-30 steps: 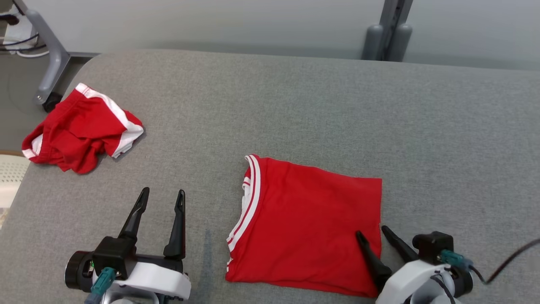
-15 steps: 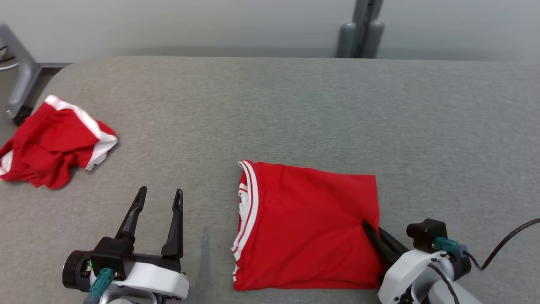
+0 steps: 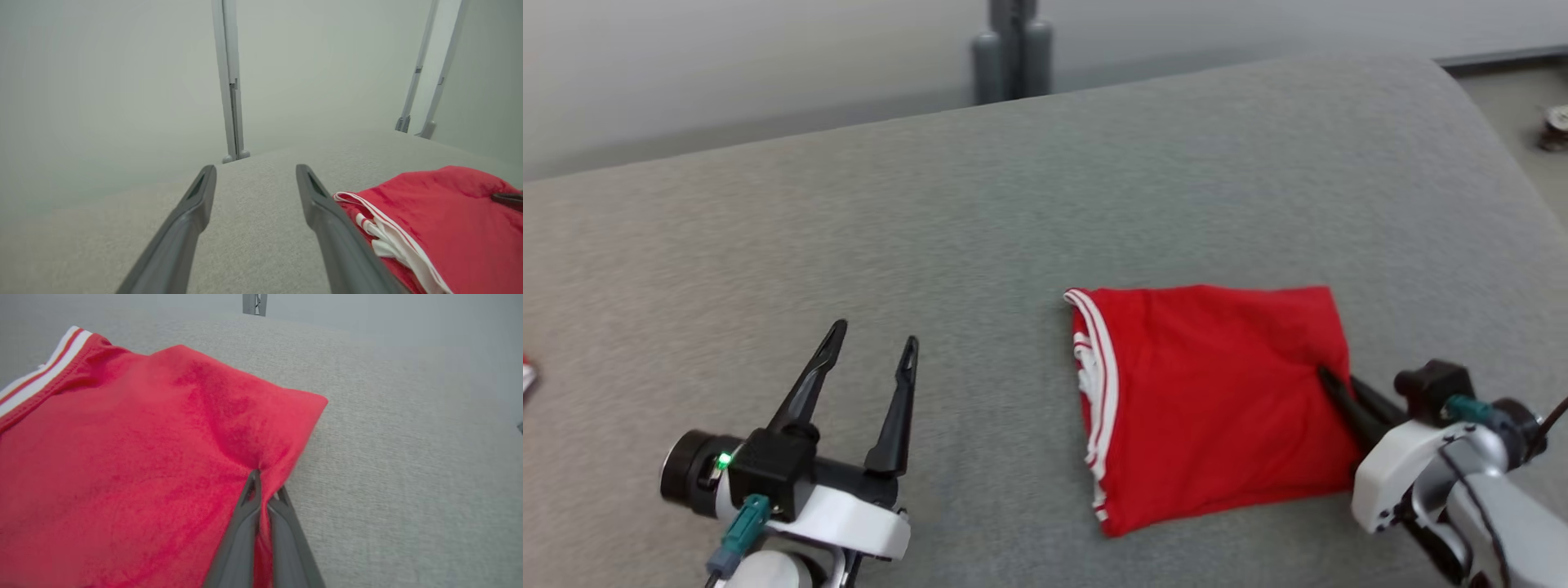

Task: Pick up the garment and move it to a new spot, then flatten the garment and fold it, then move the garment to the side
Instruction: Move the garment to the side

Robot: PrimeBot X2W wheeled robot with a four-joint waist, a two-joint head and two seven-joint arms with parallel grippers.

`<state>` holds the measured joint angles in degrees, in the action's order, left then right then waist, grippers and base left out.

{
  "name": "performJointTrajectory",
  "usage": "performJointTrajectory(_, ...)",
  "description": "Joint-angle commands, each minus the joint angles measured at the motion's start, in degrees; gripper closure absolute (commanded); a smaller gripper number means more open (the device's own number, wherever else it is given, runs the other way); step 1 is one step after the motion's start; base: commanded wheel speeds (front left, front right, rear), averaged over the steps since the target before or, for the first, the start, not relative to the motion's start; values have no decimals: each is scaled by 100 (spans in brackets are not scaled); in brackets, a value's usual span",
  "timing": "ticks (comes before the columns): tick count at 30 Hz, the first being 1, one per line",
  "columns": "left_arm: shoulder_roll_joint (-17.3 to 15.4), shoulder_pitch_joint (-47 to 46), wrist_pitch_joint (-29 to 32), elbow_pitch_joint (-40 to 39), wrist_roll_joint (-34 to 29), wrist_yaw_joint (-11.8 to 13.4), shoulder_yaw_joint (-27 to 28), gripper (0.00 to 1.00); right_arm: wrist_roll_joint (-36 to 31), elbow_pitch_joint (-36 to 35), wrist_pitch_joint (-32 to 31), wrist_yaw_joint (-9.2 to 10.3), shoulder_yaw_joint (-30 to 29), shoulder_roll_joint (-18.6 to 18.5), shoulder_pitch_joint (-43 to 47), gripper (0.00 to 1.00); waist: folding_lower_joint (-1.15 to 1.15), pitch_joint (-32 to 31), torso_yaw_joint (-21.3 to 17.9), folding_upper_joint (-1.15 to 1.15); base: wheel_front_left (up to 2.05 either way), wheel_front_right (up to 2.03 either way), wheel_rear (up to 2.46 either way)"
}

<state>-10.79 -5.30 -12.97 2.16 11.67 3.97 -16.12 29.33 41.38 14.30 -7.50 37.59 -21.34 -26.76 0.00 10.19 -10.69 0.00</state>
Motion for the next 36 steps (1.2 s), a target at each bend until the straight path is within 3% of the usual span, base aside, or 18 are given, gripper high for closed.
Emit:
performJointTrajectory(1,-64,-139,35,-65,-82,-46,-45,0,43,54,59,2,-16,-91,-161,100,0,206,-484,0,0,0,0)
performJointTrajectory(5,-153,-374,257,-336,-219,-164,-235,0,90,195,88,2,-42,-251,-588,100,0,498,-804,0,0,0,0)
performJointTrajectory(11,-250,-850,591,-760,-438,-300,-452,0,81,390,98,2,-344,-469,-1235,100,0,1051,-905,0,0,0,0)
performJointTrajectory(23,-396,-1539,989,-1346,-681,-461,-630,0,-171,879,96,2,-2047,-810,-2157,100,0,1979,-679,0,0,0,0)
performJointTrajectory(26,-450,-1711,1091,-1550,-781,-508,-672,0,-341,932,96,2,-2752,-839,-2291,100,0,2292,-573,0,0,0,0)
performJointTrajectory(31,-539,-1825,1223,-1741,-859,-491,-683,0,-607,972,97,2,-3326,-753,-2340,98,0,2614,-557,0,0,0,0)
performJointTrajectory(33,-575,-1843,1268,-1783,-880,-482,-675,0,-751,922,97,2,-3454,-661,-2324,56,0,2683,-596,0,0,0,0)
performJointTrajectory(34,-596,-1841,1277,-1791,-880,-477,-669,0,-808,887,97,2,-3532,-614,-2302,51,0,2702,-623,0,0,0,0)
performJointTrajectory(35,-606,-1832,1280,-1792,-869,-472,-664,0,-854,891,97,2,-3630,-573,-2270,16,0,2710,-654,0,0,0,0)
performJointTrajectory(36,-613,-1819,1292,-1784,-867,-471,-667,0,-965,874,97,2,-3668,-536,-2220,0,0,2711,-685,0,0,0,0)
